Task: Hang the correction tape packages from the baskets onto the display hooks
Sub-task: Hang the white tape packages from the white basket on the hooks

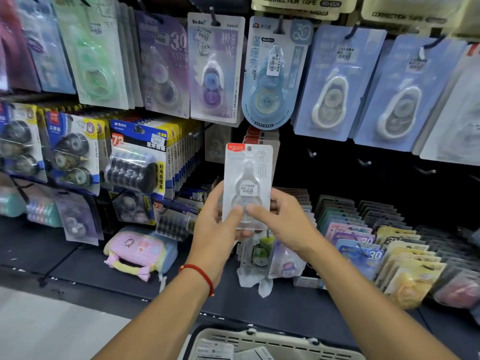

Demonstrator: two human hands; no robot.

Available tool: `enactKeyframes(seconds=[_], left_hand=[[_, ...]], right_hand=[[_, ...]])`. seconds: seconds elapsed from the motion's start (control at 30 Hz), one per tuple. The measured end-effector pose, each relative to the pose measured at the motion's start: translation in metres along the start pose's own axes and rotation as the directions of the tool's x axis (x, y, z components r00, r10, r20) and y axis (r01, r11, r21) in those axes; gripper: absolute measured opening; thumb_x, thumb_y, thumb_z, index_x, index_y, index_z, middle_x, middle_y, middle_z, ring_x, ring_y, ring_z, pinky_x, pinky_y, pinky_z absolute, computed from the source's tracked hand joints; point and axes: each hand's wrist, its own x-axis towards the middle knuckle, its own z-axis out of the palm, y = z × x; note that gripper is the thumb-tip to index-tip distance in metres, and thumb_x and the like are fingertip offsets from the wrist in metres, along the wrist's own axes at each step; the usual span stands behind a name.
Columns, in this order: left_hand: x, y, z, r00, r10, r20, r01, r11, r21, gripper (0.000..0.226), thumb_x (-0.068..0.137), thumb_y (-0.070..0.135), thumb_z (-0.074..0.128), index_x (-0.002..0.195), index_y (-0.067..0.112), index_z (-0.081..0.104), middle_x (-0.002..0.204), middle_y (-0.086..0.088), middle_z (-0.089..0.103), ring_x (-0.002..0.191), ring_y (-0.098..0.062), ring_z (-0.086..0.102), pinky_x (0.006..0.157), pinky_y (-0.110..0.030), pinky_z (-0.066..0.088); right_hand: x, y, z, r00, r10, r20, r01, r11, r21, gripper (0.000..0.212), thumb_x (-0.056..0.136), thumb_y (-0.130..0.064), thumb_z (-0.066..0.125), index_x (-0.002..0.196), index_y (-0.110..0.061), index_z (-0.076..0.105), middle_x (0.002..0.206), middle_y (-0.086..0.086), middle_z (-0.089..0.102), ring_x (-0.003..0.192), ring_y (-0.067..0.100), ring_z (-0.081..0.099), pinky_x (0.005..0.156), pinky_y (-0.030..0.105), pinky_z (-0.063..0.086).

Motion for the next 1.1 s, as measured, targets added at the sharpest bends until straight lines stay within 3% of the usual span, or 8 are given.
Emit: enactKeyframes(seconds=[0.23,0.37,0.5,0.6,0.73,0.83,0.93,1.1], left_hand=[[0.007,-0.003,0.004,0.999,0.003,-0.041,0.0,0.998,0.064,0.054,0.101,-0.001,0.063,0.132,0.042,0.058,0.102,-0.003,0.08,0.085,-0.025,0.079,0.067,-0.025,0.062],[0.011,-0.002,0.002,0.999,0.005,-0.04,-0.001,0.995,0.104,0.042,0.101,0.006,0.067,0.132,0.033,0.064,0.106,-0.011,0.078,0.077,-0.022,0.078,0.075,-0.04,0.066],[0.016,-0.008,-0.002,0.999,-0.011,-0.053,0.018,0.991,0.132,0.042,0.101,0.006,0.067,0.137,0.027,0.064,0.107,-0.008,0.077,0.081,-0.02,0.077,0.071,-0.029,0.064],[0.023,-0.014,-0.003,0.999,-0.024,-0.043,0.031,0.984,0.173,0.046,0.101,0.006,0.066,0.14,0.029,0.062,0.114,-0.005,0.075,0.088,-0.011,0.077,0.074,-0.026,0.063],[0.032,-0.023,-0.005,0.997,-0.072,0.019,0.065,0.964,0.26,0.053,0.1,0.013,0.067,0.145,0.038,0.058,0.139,0.01,0.066,0.122,-0.009,0.066,0.109,-0.042,0.054],[0.037,-0.029,-0.013,0.995,-0.092,0.047,0.068,0.926,0.371,0.058,0.1,0.016,0.065,0.15,0.042,0.053,0.152,0.017,0.053,0.141,-0.006,0.048,0.119,-0.036,0.042],[0.042,-0.031,-0.021,0.989,-0.123,0.078,0.082,0.914,0.398,0.063,0.101,0.013,0.062,0.154,0.042,0.047,0.157,0.021,0.043,0.131,0.017,0.044,0.104,-0.01,0.038],[0.045,-0.038,-0.027,0.988,-0.14,0.07,0.09,0.874,0.477,0.067,0.098,0.012,0.061,0.155,0.043,0.045,0.155,0.022,0.043,0.138,0.004,0.036,0.115,-0.028,0.037]], right_hand=[[-0.005,-0.006,-0.004,0.993,0.02,-0.118,-0.01,0.996,0.086,0.018,0.102,-0.02,0.067,0.12,-0.022,0.071,0.106,-0.003,0.08,0.086,0.021,0.078,0.064,0.036,0.064],[-0.004,-0.01,-0.002,0.988,0.056,-0.145,-0.026,0.979,0.2,0.019,0.103,-0.023,0.067,0.121,-0.02,0.071,0.104,0.003,0.081,0.077,0.019,0.076,0.053,0.028,0.056],[-0.005,-0.001,0.001,0.972,0.104,-0.209,-0.072,0.985,0.156,0.03,0.098,-0.033,0.074,0.123,-0.02,0.063,0.104,-0.002,0.08,0.086,0.018,0.078,0.06,0.033,0.059],[-0.01,0.012,0.008,0.918,-0.033,-0.394,-0.061,0.973,-0.223,0.057,0.096,-0.045,0.071,0.143,-0.027,0.045,0.129,-0.013,0.064,0.114,0.003,0.064,0.09,0.027,0.055],[-0.008,0.03,0.008,0.824,-0.508,-0.253,0.162,0.638,-0.753,0.053,0.101,-0.028,0.059,0.151,-0.02,0.046,0.158,0.002,0.038,0.146,0.021,0.039,0.118,0.035,0.036],[0.011,0.046,0.014,0.892,-0.446,-0.065,0.175,0.477,-0.861,0.054,0.102,-0.027,0.056,0.155,-0.023,0.047,0.171,0.003,0.027,0.158,0.026,0.023,0.122,0.046,0.028],[0.041,0.055,0.021,0.943,-0.331,-0.027,0.089,0.332,-0.939,0.058,0.103,-0.034,0.05,0.16,-0.028,0.038,0.176,0.001,0.011,0.161,0.028,0.01,0.124,0.053,0.021],[0.087,0.06,0.024,0.977,-0.199,-0.07,-0.024,0.226,-0.974,0.064,0.098,-0.031,0.055,0.159,-0.023,0.037,0.175,0.003,0.014,0.159,0.035,0.018,0.121,0.057,0.029]])
